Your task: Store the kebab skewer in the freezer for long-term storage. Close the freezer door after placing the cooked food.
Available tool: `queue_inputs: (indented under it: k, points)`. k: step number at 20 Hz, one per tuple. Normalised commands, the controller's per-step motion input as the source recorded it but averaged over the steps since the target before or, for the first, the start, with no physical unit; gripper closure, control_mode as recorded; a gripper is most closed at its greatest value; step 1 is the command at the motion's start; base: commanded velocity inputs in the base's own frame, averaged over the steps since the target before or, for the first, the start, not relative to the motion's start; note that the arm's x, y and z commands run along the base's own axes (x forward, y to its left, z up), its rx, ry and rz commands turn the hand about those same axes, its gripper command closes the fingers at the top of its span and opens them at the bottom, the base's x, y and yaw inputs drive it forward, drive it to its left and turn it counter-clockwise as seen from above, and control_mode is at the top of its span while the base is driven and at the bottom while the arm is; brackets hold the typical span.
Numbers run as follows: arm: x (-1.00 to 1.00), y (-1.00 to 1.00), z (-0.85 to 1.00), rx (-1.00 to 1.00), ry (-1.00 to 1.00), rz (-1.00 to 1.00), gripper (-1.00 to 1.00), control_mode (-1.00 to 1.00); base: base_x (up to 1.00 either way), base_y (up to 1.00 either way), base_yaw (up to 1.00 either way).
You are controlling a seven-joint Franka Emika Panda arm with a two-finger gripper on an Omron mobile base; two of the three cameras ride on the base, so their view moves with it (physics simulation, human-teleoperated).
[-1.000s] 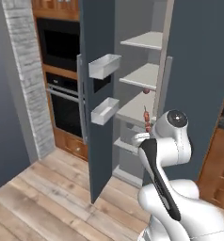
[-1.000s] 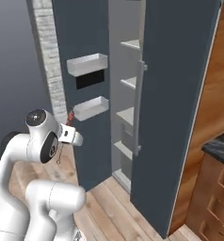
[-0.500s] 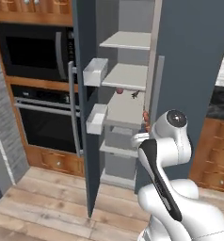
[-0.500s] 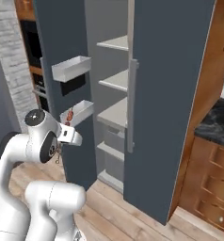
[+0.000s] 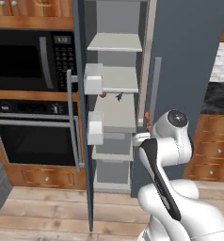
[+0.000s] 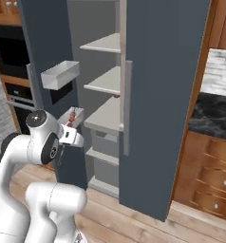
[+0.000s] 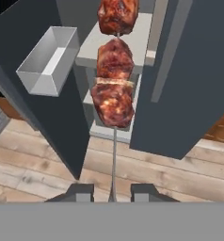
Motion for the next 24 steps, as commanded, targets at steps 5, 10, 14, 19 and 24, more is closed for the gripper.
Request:
queue_inputs:
  k: [5, 10, 14, 19, 24]
  points:
    - [0.0, 0.0, 0.0, 0.0, 0.0, 0.0, 1.0, 1.0, 0.47, 0.18, -0.13]
    - [0.0, 0.0, 0.0, 0.0, 0.0, 0.0, 1.0, 1.0, 0.57, 0.11, 0.0]
    - [0.0, 0.0, 0.0, 0.0, 0.0, 0.0, 1.0, 1.0, 0.25, 0.26, 0.03]
    - [0.0, 0.0, 0.0, 0.0, 0.0, 0.0, 1.0, 1.0, 0.34, 0.38, 0.09]
    - [0.0, 0.0, 0.0, 0.0, 0.0, 0.0, 1.0, 1.0, 0.61, -0.06, 0.1]
